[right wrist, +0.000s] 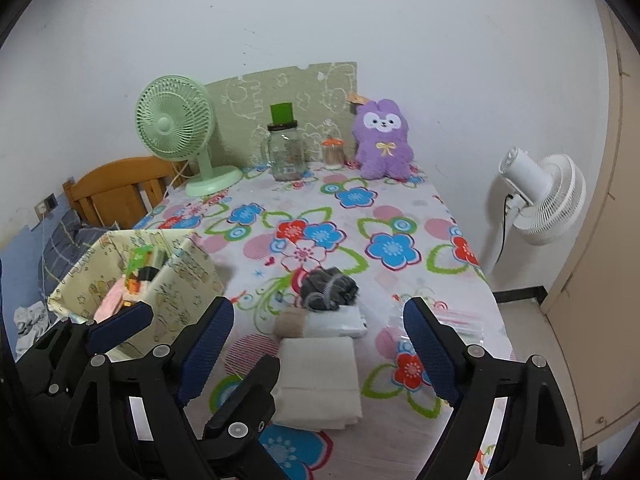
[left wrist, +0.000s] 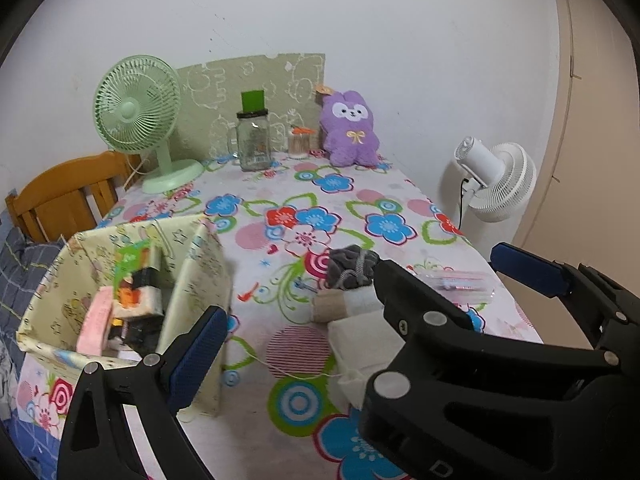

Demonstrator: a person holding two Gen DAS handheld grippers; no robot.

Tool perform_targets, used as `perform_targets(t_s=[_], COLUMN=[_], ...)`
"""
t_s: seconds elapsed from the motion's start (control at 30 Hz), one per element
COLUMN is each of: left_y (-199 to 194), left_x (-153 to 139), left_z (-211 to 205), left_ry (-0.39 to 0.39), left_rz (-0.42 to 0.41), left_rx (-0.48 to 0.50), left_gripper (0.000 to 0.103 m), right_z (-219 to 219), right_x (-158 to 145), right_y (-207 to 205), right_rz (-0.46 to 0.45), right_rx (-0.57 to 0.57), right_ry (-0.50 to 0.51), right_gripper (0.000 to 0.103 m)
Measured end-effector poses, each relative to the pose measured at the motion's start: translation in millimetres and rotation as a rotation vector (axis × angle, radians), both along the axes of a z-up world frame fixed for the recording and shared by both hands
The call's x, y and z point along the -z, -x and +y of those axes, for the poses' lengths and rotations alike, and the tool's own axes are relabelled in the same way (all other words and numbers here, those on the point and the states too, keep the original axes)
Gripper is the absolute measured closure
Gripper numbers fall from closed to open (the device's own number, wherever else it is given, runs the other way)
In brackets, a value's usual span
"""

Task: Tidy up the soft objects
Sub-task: 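Withdraw both grippers from the fabric box toward the white folded cloth, then grasp the white folded cloth with the left gripper and lift it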

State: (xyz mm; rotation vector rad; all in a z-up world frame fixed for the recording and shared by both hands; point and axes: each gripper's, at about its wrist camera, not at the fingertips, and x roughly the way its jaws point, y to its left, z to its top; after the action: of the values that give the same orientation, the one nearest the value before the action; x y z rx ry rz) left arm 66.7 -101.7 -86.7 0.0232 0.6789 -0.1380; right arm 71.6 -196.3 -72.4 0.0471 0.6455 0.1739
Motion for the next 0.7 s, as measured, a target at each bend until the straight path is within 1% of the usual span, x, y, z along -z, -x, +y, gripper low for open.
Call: perform_targets(t_s=[0.13,0.43,0.53,0.7], left_y=[-6,-14,-18,-24], left_x=[10,34,41,53], left_z=[-9,-31,-38,-48], left_ry=[-0.016,-0.023,-0.03,-0.02], left_rz=[0.026,0.057,0.078,0.122], left_rx=[0.007,0.023,0.033,0.038], left_gripper=[0.004,0.004,0.004,0.004], right_z=[-9,-29,-36,-46], right_x=[11,36,42,52], right_y=[-3,-10,-12,-16], right_rz=[0.029,0.068,0.073,0.086], right_rx=[0.011,0.038,0.053,0.076], right_ry=[-0.003,-0.009,-0.003,0.012], right_gripper=[0.021,0.021,0.021,0.021])
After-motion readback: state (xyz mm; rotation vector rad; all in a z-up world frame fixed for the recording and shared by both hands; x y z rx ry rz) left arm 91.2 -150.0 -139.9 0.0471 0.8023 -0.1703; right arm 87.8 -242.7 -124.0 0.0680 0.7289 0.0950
